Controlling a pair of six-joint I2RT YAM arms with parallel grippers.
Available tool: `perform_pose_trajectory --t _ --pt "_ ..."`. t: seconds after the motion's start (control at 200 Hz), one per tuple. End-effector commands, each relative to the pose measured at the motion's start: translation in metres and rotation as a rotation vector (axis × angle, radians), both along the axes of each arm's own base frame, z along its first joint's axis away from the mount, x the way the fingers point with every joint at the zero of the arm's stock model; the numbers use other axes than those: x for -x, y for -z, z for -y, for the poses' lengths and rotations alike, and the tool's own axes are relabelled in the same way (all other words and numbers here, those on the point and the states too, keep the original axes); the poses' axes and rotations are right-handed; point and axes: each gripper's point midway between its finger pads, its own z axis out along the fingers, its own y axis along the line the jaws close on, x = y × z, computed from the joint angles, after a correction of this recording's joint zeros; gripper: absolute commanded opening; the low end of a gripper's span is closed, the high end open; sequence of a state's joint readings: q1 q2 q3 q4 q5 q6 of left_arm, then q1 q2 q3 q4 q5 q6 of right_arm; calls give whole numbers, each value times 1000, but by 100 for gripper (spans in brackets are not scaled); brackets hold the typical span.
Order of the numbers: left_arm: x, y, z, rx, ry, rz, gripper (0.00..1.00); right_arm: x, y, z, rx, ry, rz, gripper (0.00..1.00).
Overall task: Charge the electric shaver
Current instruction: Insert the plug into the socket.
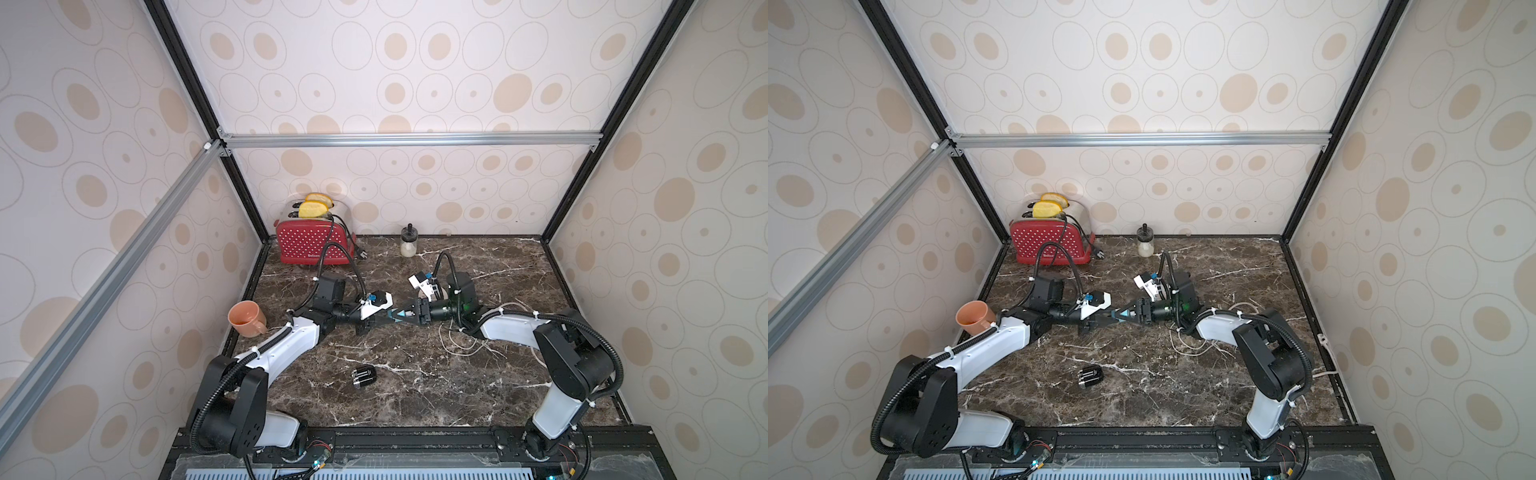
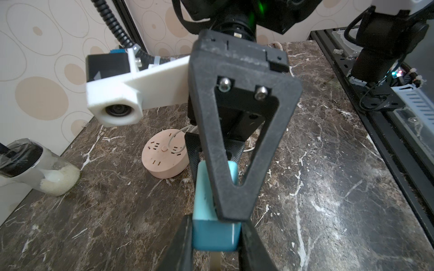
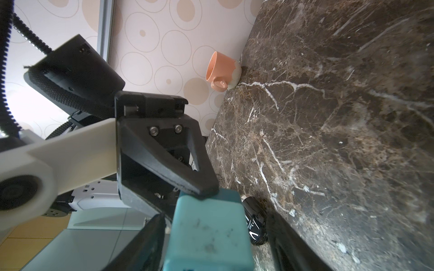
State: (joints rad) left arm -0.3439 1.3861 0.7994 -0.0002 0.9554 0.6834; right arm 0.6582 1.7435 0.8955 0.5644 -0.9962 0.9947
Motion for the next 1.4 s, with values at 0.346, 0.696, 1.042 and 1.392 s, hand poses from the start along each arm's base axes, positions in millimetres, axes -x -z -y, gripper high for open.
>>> perform_pose_trajectory --t 0.346,0.696,1.042,1.392 --pt "2 -2 1 17 18 2 0 2 -14 1 -25 -2 53 30" --pt "10 -4 -14 -24 -9 12 61 -17 -35 34 -43 18 88 0" --pt "13 1 -24 -36 -69 1 99 -3 -40 48 15 -87 118 0" --pt "-3 -1 -30 -33 -187 -41 99 -11 -19 76 336 -93 187 0"
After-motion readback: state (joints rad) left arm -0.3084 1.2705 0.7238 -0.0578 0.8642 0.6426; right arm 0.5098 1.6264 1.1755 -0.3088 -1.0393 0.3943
